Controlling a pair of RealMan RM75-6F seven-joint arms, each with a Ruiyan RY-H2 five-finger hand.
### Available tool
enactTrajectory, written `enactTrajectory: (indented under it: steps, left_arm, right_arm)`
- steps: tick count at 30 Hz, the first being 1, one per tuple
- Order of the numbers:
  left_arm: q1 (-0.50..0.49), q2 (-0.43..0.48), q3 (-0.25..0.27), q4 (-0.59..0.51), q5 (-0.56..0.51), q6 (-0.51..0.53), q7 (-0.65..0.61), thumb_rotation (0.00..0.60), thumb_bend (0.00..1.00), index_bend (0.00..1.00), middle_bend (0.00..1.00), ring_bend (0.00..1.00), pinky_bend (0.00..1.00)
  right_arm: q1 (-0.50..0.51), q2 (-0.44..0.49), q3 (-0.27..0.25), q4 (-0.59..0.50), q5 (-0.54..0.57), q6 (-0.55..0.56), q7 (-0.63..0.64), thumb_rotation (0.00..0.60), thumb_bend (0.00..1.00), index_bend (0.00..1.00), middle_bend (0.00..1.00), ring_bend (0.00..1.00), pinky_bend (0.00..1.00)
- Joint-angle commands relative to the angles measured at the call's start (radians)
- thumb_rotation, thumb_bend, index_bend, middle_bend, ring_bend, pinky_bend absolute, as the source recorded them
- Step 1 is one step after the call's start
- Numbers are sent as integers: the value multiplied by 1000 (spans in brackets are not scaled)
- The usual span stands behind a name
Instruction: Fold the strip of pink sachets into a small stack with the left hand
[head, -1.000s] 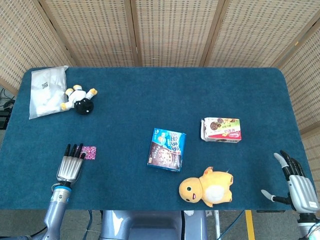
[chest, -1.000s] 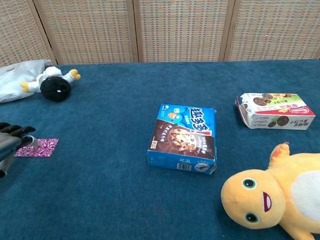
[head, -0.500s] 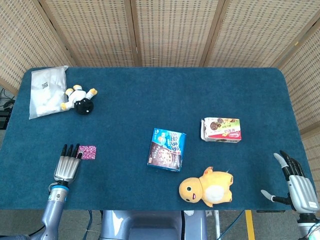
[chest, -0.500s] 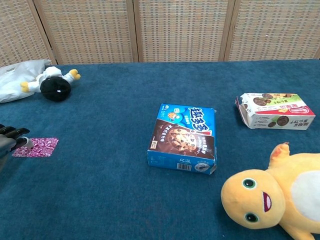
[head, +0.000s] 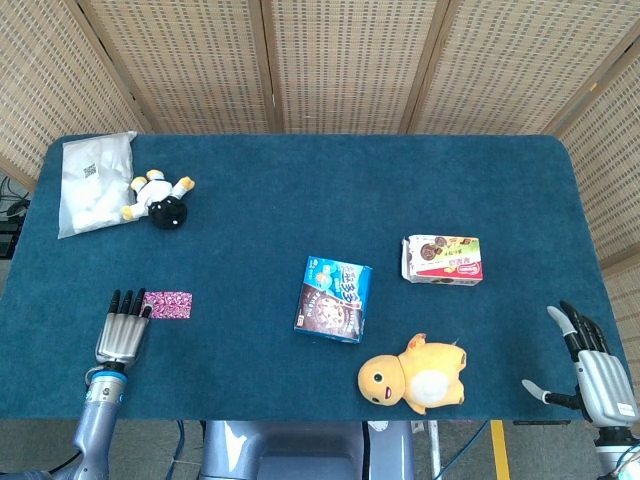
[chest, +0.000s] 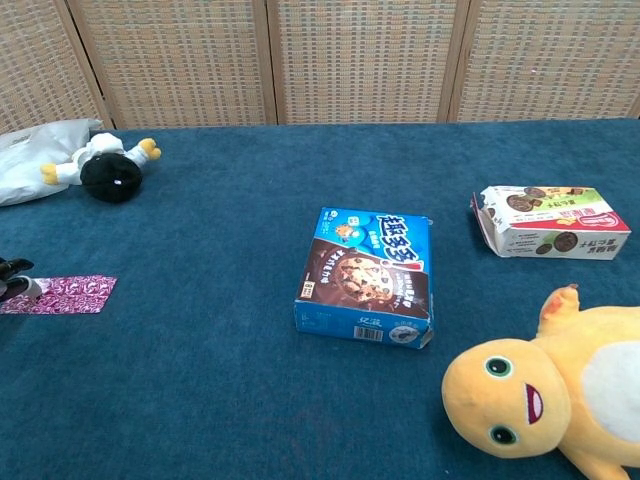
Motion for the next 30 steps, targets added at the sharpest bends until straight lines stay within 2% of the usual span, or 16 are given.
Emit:
enactTrajectory:
  steps: [1,18,30]
  left_arm:
    - [1,5,2,2,0,0,-3,600,965,156,0,0,0]
    - [17,51,1,16,-41,-8,-36,600,966,156,0,0,0]
    - [9,79,-16,1,-106,-1,1,600,964,156,0,0,0]
  right_arm:
    - [0,0,0,0,0,0,0,600,105,43,0,0,0]
    - [1,-3,-1,0,-1,-1,-6,600,106,43,0,0,0]
    - [-1,-3,-1,4,-2,3,-2,600,105,43,0,0,0]
